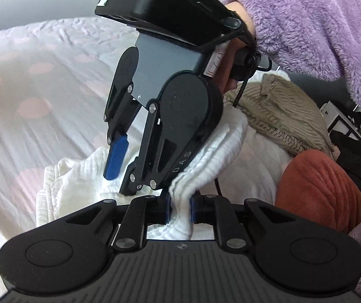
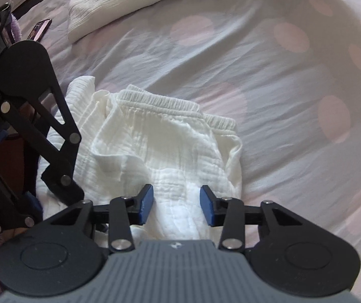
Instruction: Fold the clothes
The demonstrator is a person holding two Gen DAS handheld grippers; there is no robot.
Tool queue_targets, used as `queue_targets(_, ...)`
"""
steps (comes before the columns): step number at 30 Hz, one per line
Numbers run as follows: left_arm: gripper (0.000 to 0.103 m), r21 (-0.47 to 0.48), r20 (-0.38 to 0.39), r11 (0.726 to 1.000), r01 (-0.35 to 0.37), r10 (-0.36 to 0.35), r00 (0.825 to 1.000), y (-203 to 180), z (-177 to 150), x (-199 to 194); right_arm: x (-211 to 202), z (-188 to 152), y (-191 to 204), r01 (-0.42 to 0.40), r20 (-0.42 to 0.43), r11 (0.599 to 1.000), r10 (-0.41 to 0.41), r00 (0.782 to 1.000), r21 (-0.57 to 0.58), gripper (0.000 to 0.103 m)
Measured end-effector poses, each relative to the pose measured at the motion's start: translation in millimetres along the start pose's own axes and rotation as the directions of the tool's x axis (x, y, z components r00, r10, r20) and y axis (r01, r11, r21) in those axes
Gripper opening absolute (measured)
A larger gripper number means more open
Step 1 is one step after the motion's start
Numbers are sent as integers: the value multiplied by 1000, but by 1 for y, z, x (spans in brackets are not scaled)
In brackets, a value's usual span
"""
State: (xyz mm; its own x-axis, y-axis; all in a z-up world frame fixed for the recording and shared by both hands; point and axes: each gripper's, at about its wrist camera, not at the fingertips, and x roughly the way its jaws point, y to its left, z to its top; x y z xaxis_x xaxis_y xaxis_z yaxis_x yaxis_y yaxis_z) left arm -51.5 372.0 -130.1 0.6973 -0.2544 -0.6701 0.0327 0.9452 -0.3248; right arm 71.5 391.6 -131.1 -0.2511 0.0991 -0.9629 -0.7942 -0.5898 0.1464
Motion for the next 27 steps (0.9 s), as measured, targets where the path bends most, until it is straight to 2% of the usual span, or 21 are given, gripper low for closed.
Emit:
queue_targets(1,17,-1,-12,1000,-11,11,1000,0,-1,2,5,0,1,-5,-3,1000,5,1000,-3,30)
queue_targets(3,17,-5,-25,1000,-24,24,999,2,-3,5,14,0,2,2,-11,1000,-2,1000,-3,26)
queue_targets(5,17,-17,-19,1000,-21,21,1000,4,-2,4,19,-1,0,18,-28,1000,-18,999,14,18)
queue_targets(7,17,-24,-6,1000,-16,15,1000,6,-2,0,18,-4,1,18,-26,1000,-17,999,21,3)
queue_targets(12,17,-23,8,999,-27,28,1000,8,-1,-4,-22,-10,5,61,87,998,-61,994,10,3)
queue_targets(17,17,-58,11,997,-49,50,999,12,0,-6,-59,-7,-7,153,199,986,-163,966,63,3)
queue_targets(23,17,-196,27,974,-111,118,993,40,-1,-6,-40,0,-23,247,203,961,-268,942,122,3)
queue_targets(27,17,-322,52,941,-101,125,991,72,-6,-14,-33,-2,-33,296,207,933,-337,919,206,8)
